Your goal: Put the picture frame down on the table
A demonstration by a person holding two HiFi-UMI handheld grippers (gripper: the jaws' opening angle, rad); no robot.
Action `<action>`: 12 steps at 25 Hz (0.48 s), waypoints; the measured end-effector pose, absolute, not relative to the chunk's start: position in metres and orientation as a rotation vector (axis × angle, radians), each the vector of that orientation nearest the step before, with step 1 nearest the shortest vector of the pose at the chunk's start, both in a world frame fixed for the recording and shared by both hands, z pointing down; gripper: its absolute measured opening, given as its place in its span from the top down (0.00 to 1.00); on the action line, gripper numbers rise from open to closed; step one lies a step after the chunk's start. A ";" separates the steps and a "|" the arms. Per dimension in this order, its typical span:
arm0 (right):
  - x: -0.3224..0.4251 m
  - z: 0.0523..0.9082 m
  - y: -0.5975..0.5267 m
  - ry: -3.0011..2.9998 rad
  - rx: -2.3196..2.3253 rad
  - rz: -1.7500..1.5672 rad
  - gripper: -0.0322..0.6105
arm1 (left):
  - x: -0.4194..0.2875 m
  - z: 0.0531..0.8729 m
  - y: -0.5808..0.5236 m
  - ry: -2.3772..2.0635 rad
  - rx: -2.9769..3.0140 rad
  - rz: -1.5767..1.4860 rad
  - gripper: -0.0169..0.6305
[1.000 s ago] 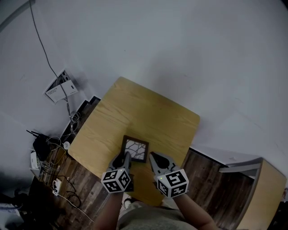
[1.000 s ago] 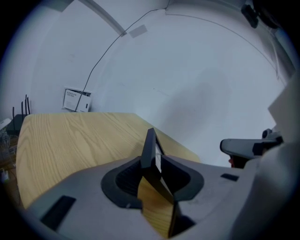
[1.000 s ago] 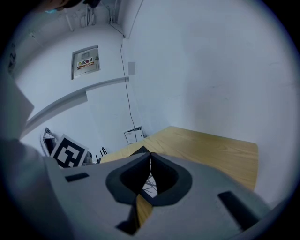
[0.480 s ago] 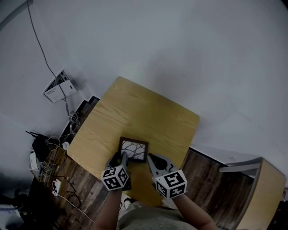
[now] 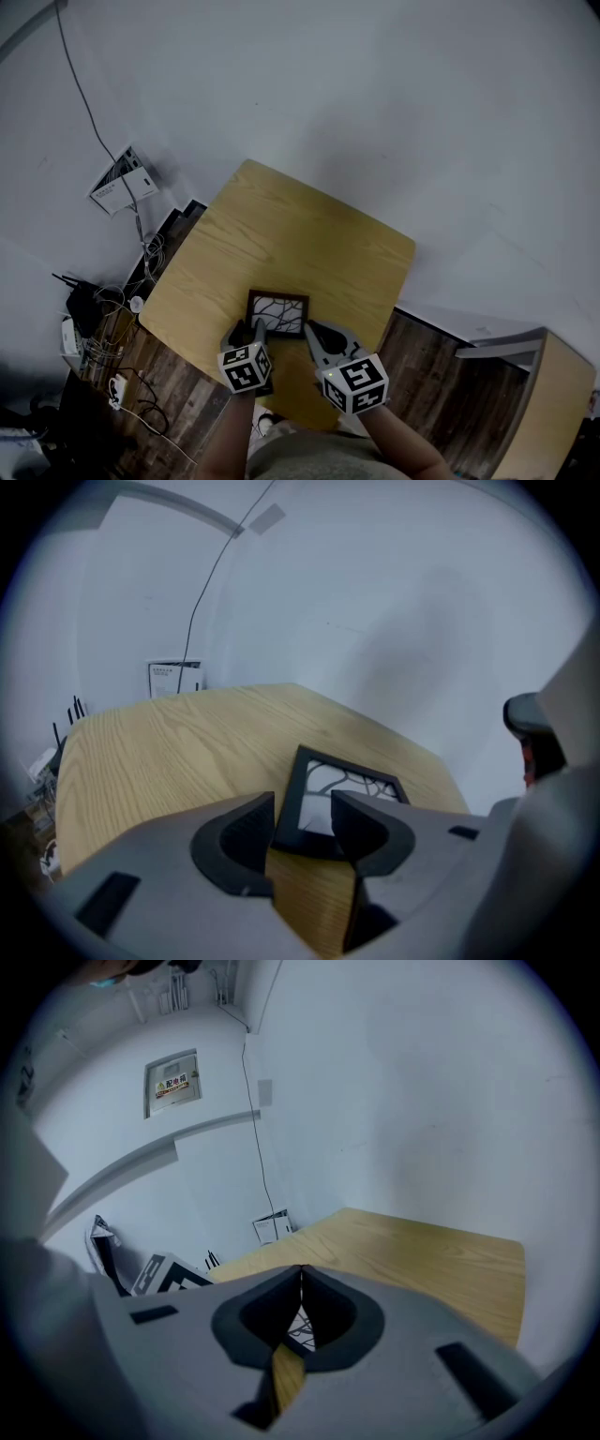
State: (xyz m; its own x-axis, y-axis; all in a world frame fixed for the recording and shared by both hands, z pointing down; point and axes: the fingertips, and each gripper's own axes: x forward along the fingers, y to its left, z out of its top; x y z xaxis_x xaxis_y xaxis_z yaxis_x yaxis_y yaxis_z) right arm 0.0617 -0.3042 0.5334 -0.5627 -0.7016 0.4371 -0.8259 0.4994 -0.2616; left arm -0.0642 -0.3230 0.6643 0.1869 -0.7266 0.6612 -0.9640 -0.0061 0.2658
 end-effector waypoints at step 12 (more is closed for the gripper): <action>0.062 0.527 -0.290 -2.459 1.338 0.640 0.95 | -0.059 0.646 -0.314 -1.551 1.858 0.416 0.70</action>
State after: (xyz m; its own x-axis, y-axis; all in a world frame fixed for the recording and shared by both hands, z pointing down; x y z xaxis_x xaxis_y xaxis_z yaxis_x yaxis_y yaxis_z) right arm 0.0623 -0.2898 0.5271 -0.5375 -0.7238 0.4326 -0.8429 0.4762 -0.2505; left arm -0.0595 -0.3135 0.6456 0.2417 -0.7402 0.6274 -0.9549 -0.0665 0.2894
